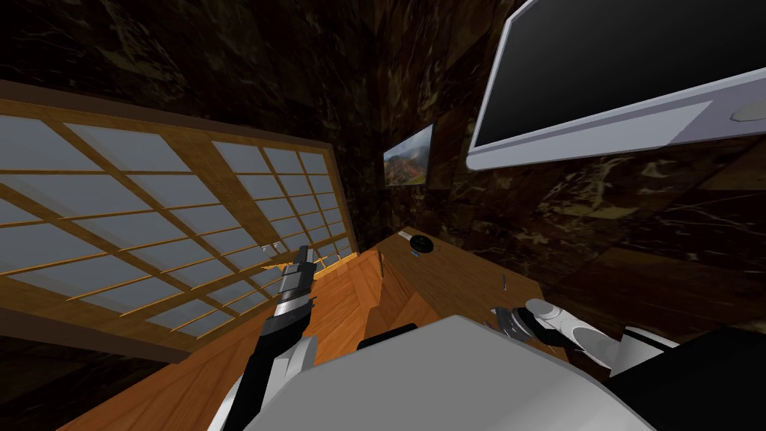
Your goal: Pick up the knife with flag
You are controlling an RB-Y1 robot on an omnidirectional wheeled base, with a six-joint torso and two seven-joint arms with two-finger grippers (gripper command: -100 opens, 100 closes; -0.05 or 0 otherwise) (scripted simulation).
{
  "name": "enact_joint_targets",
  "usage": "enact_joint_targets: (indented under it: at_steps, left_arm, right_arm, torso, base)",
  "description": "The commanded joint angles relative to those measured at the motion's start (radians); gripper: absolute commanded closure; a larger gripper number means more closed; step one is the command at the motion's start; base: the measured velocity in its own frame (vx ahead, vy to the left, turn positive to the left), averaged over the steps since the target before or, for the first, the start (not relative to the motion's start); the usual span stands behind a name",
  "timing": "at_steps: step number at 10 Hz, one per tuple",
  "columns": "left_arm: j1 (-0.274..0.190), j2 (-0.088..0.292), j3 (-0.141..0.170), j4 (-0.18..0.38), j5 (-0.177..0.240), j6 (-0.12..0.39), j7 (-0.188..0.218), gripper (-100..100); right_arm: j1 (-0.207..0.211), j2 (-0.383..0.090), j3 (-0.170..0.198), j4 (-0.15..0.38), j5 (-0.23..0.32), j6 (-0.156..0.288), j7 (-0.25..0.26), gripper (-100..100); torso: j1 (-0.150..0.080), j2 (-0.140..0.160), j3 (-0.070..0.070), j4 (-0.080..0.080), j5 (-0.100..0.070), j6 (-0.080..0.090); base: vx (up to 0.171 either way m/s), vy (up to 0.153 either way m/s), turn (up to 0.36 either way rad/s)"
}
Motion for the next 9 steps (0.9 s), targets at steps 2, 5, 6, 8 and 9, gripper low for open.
enact_joint_targets:
  at_steps: [2, 5, 6, 8, 9]
  left_arm:
    - [0.000, 0.000, 0.000, 0.000, 0.000, 0.000, 0.000, 0]
    - [0.000, 0.000, 0.000, 0.000, 0.000, 0.000, 0.000, 0]
    - [0.000, 0.000, 0.000, 0.000, 0.000, 0.000, 0.000, 0]
    - [0.000, 0.000, 0.000, 0.000, 0.000, 0.000, 0.000, 0]
    - [0.000, 0.000, 0.000, 0.000, 0.000, 0.000, 0.000, 0]
  right_arm:
    - [0.005, -0.004, 0.018, 0.036, 0.028, -0.010, 0.018, -100]
    - [0.002, -0.005, 0.033, 0.066, 0.050, -0.017, 0.026, -100]
    - [-0.002, -0.006, 0.059, 0.114, 0.087, -0.028, 0.040, -100]
    - [-0.002, -0.006, 0.059, 0.121, 0.087, -0.028, 0.040, -100]
    - [-0.004, -0.006, 0.077, 0.146, 0.113, -0.036, 0.049, -100]
  torso:
    - [0.000, 0.000, 0.000, 0.000, 0.000, 0.000]
    - [0.000, 0.001, 0.001, 0.000, 0.000, 0.000]
    - [0.000, 0.002, 0.001, 0.000, 0.000, 0.000]
    - [0.000, 0.001, 0.000, 0.000, 0.000, 0.000]
    - [0.000, 0.002, 0.001, 0.000, 0.000, 0.000]
  base:
    - [0.036, -0.002, 0.029]
    - [0.024, -0.002, 0.017]
    - [0.037, -0.001, 0.055]
    - [0.033, -0.004, 0.018]
    - [0.028, -0.004, 0.029]
